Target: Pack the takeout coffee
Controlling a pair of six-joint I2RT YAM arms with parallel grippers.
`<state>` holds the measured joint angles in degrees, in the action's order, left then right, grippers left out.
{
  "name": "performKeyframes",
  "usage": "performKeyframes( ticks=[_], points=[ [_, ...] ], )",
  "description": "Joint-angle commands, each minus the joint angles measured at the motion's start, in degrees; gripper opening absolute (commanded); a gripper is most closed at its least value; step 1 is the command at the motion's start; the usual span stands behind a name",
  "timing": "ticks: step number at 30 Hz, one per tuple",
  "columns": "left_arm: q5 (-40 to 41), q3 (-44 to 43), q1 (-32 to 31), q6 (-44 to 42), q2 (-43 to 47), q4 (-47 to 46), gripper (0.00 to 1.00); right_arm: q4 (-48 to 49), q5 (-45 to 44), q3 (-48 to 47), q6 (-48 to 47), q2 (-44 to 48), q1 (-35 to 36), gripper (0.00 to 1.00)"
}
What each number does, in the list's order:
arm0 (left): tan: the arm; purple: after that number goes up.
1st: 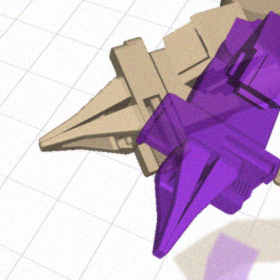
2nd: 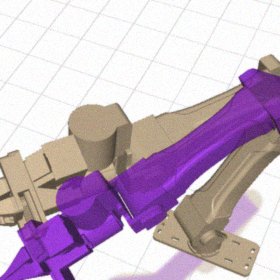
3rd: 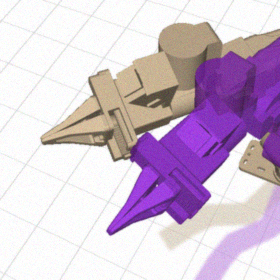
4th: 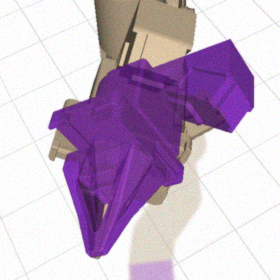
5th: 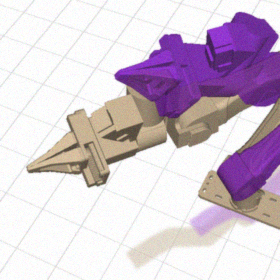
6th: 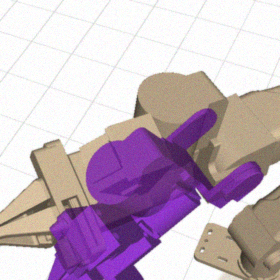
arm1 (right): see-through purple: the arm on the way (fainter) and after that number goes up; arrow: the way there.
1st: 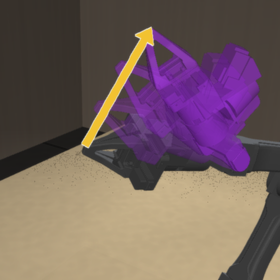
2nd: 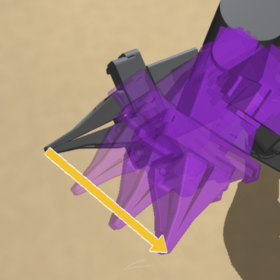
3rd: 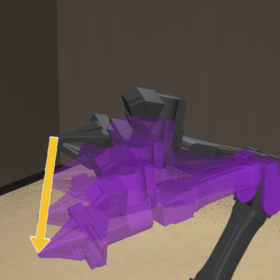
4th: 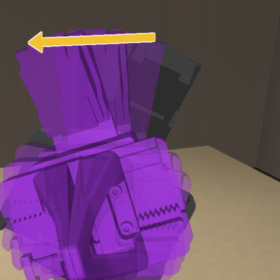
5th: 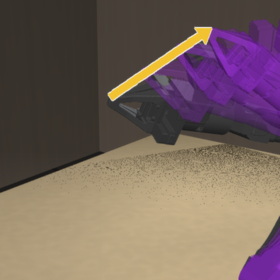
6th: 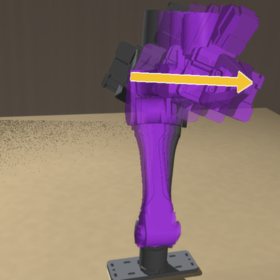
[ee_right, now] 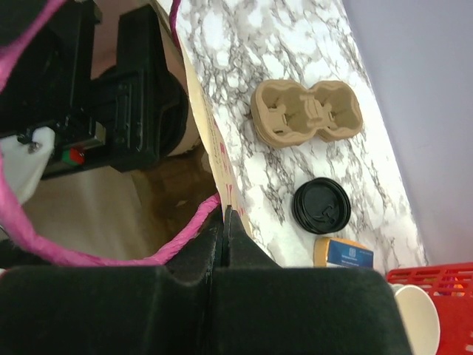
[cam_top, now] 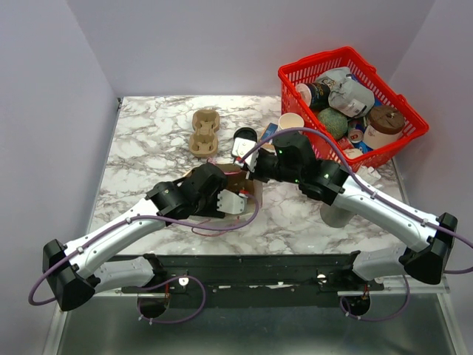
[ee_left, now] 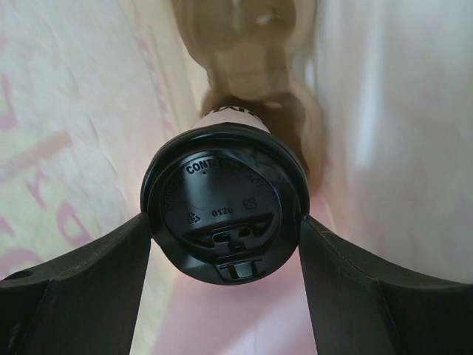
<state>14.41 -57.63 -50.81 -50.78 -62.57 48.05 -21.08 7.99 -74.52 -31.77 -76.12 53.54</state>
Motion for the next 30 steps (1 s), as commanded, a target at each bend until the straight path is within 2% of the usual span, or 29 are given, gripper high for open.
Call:
performKeyframes(
  ticks=[1,6,13,19,30],
  points=[
    [2.02,-0.03,0.36,1.47,0.26,-5.33,0.0,-0.98,4.75,-2.82,2.41,-0.87,0.25,0.0],
    [2.28,-1.09,0.97,4.64,-2.03,-4.55,0.0,-0.54,4.41,-3.26,3.11,-0.97,0.34,0.0],
    [6.32,3.22,0.97,5.43,-0.98,-7.88,0.0,0.34,3.17,-2.56,2.5,-0.09,0.25,0.01],
    [9.14,4.1,0.97,2.8,-0.98,-10.25,0.0,-1.24,6.69,-2.47,2.15,-0.08,0.25,0.01],
    [7.03,8.76,1.5,2.09,-0.54,-9.82,0.0,-0.1,6.25,-2.91,2.5,-0.79,0.34,0.0]
  ],
)
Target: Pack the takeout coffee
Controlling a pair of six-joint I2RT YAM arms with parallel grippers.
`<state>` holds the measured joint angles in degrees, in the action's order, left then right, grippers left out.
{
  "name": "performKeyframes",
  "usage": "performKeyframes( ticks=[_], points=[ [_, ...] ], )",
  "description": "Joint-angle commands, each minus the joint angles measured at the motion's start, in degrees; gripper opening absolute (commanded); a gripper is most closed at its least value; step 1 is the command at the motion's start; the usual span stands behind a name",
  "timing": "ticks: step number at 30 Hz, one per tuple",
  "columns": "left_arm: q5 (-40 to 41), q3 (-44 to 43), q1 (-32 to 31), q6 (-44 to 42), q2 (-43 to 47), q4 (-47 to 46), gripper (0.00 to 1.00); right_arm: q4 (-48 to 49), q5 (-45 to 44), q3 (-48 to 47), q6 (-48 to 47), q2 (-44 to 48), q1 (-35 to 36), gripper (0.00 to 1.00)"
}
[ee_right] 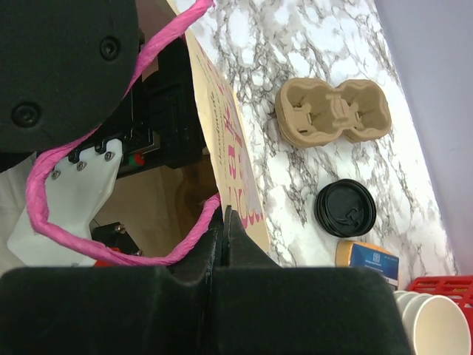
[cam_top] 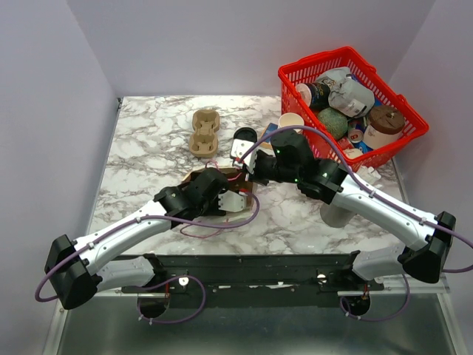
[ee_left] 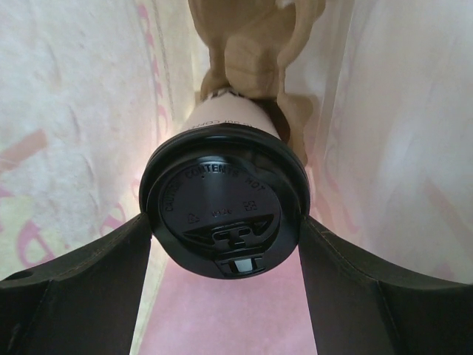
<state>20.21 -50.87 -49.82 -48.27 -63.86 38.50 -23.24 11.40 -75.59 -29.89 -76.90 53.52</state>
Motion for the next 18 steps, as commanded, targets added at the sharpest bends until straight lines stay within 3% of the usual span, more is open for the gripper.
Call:
performKeyframes(
  ticks=[1,18],
  points=[
    [1.33,2.35,0.6,-0.59,0.84,-0.53,0.0,1.8,3.36,-1.75,0.62,0.26,0.36,0.0],
    [-7.11,1.92,6.4,7.84,-3.03,-4.04,0.0,1.53,9.96,-0.08,1.85,-0.35,-0.96,0.0]
  ],
)
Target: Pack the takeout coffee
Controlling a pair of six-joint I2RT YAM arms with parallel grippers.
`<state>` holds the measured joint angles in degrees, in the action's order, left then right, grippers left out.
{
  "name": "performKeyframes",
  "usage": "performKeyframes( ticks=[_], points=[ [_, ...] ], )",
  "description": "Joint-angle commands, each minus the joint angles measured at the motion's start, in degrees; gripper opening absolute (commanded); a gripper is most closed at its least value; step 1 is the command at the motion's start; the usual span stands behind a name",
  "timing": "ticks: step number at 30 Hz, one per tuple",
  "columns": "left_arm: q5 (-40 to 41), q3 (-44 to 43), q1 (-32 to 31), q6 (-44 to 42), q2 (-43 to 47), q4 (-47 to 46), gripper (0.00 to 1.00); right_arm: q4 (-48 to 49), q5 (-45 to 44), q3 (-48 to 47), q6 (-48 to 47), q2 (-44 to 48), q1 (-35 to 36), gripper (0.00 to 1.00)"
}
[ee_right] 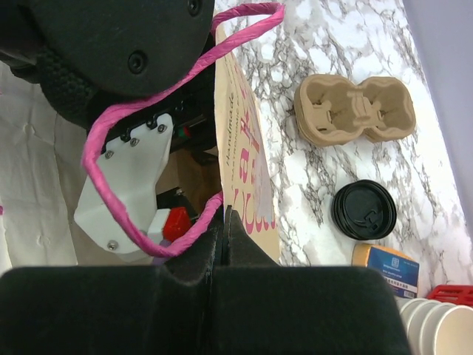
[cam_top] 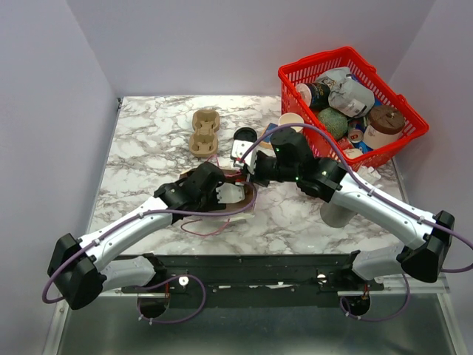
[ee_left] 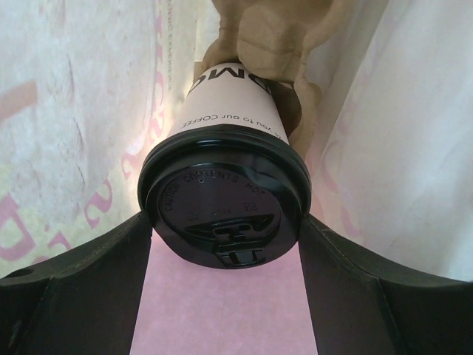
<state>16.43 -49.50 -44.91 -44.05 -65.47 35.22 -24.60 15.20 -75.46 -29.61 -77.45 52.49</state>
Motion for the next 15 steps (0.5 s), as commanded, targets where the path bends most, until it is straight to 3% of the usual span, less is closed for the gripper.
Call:
performKeyframes(
  ticks=[1,15],
  points=[
    [-3.33,0.8,1.92,3.8,-1.59,-1.73,0.0,2.98,6.33,-0.21,1.57,0.19,-0.02,0.0],
    [-3.24,2.91,3.77,8.19,-0.71,-9.21,0.0,6.58,10.64,3.04,-2.65,1.86,-0.11,0.01]
  ],
)
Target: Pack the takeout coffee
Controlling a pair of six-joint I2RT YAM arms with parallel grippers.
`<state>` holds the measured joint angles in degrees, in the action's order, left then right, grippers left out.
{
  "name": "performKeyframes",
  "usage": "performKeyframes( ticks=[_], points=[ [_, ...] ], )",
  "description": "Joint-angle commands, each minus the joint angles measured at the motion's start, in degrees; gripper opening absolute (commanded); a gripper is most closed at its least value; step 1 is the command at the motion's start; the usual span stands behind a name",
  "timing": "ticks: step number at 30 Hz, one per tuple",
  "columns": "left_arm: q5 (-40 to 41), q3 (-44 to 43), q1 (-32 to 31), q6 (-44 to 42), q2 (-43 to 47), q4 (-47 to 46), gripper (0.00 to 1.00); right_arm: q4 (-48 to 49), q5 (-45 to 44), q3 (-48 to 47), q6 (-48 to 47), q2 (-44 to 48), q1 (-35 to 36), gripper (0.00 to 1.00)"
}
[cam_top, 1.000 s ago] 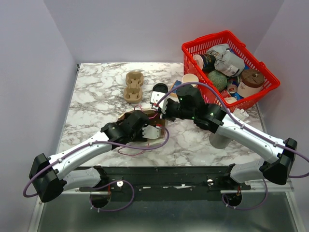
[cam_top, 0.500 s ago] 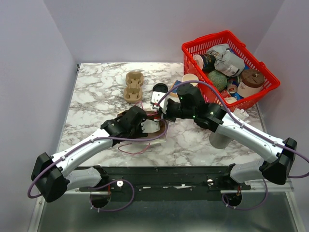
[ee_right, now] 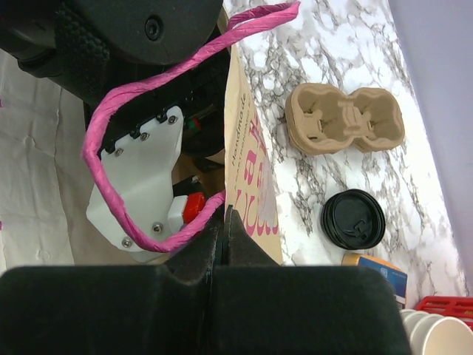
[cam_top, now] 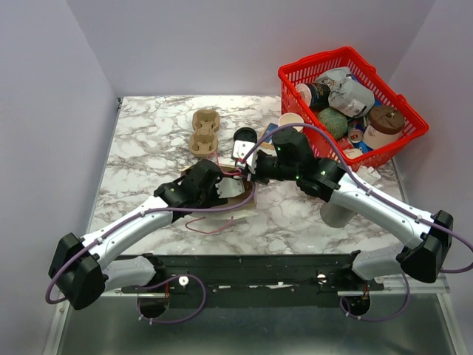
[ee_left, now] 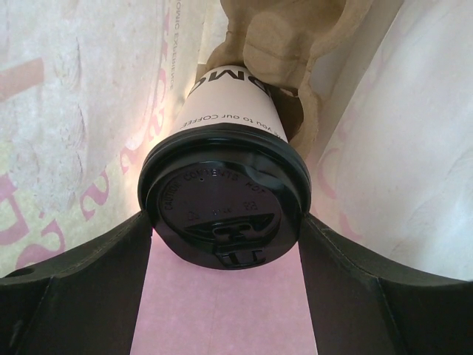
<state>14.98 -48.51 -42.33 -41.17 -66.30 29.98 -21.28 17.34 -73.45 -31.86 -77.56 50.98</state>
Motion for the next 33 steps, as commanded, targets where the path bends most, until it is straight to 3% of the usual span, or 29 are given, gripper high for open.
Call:
performKeyframes(
  ticks=[1,22,27,33],
  points=[
    [-1.97,1.93,1.19,5.74,0.12,-3.35,0.0,3.35,8.32,1.12,0.3,1.97,1.4,0.0],
    [-6.37,-6.51,4.18,8.21,2.58,6.85,0.0,6.95,1.82,3.4,-2.24,2.41,1.4,0.0],
    [-7.33,-7.91,4.18,9.08,3.02,7.2,0.0,7.74,0.24,4.1,-6.81,2.85,1.58,0.0],
    [-14.18,-10.11,4.18,13.82,3.2,7.2,0.0,8.44,-0.2,5.51,-11.82,3.38,2.72,0.01]
  ],
)
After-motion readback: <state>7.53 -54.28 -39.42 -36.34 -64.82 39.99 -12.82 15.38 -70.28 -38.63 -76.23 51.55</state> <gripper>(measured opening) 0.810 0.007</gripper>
